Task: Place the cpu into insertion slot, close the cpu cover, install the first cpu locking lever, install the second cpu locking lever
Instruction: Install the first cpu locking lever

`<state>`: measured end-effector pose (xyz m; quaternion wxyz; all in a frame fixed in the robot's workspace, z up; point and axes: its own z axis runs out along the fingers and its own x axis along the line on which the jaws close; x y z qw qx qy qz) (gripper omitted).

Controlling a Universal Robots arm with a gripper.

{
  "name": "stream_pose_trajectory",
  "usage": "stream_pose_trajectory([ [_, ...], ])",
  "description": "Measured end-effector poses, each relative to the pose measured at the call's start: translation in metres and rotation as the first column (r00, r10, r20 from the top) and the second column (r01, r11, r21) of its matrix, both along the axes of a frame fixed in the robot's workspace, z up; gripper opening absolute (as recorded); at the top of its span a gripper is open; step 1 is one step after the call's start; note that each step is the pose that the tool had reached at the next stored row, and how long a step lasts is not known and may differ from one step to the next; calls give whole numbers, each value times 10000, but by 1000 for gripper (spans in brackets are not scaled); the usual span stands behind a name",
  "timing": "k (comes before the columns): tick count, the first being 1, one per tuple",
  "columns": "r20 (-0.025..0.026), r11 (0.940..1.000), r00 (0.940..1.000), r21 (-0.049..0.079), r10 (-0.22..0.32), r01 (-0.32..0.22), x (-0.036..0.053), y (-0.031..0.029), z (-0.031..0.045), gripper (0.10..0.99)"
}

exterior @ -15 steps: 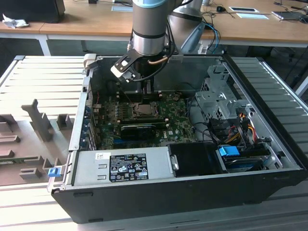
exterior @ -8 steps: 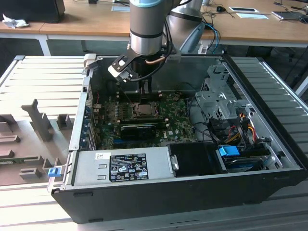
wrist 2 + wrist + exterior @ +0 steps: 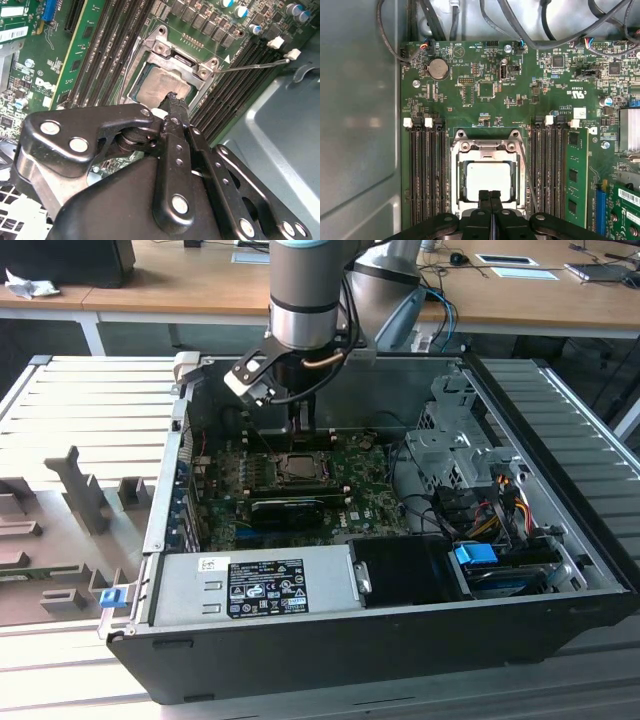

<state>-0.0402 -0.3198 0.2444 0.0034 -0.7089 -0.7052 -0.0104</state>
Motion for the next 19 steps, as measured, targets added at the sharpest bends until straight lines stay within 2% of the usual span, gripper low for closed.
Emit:
stream_pose_trajectory([
  [11, -1, 10000, 10000, 0, 0, 0, 0, 0, 83, 106],
  [19, -1, 10000, 10000, -1, 0, 0, 0, 0, 206, 106],
])
